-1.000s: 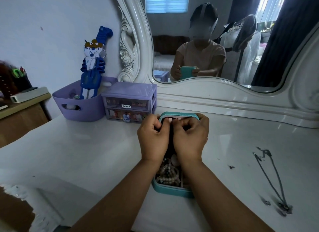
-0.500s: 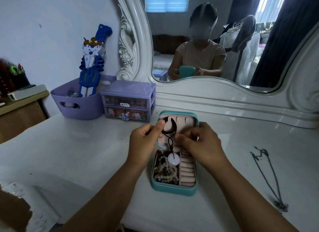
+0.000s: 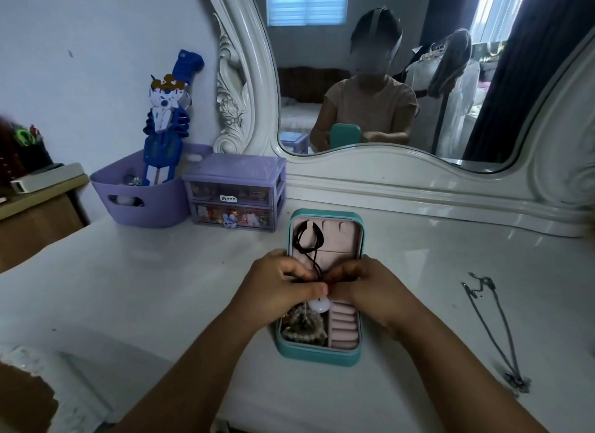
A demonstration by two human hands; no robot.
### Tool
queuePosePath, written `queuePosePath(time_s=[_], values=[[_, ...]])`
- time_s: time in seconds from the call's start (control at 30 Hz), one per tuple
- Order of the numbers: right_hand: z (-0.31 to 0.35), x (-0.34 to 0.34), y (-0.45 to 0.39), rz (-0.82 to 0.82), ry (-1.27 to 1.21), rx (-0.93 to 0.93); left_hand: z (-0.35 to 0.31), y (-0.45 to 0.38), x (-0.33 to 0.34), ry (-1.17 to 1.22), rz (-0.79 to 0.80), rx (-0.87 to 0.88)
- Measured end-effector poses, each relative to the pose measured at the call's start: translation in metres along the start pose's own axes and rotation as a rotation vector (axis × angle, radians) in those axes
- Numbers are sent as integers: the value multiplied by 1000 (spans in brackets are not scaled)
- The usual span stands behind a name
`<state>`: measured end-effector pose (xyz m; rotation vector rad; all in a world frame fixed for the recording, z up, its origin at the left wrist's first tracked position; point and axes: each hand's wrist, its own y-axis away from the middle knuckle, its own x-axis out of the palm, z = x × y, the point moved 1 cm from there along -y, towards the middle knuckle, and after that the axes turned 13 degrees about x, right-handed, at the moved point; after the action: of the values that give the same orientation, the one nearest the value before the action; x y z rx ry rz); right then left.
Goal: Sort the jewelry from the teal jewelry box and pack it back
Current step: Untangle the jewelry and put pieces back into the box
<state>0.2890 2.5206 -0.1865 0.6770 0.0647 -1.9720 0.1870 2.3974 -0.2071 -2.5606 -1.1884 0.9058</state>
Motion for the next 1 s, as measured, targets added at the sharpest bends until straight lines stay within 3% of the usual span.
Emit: queuePosePath(time_s=[0.17,0.3,0.5,0.77,1.0], values=[[-4,-3,-1,81,-95,13,-1,-3,-5,44,317,-19],[-4,-2,1,63,-142,-42,-6,-3,-7,265,178,-128],[-3,1,1,-429,153,-314,-9,-7,-10,285,-101,47],[2,2,-1,-428,447,-215,-7,-15,-5,246,-223,175],[-1,2,-5,-446,304,-235,-4,-15,-1,90,-113,256]])
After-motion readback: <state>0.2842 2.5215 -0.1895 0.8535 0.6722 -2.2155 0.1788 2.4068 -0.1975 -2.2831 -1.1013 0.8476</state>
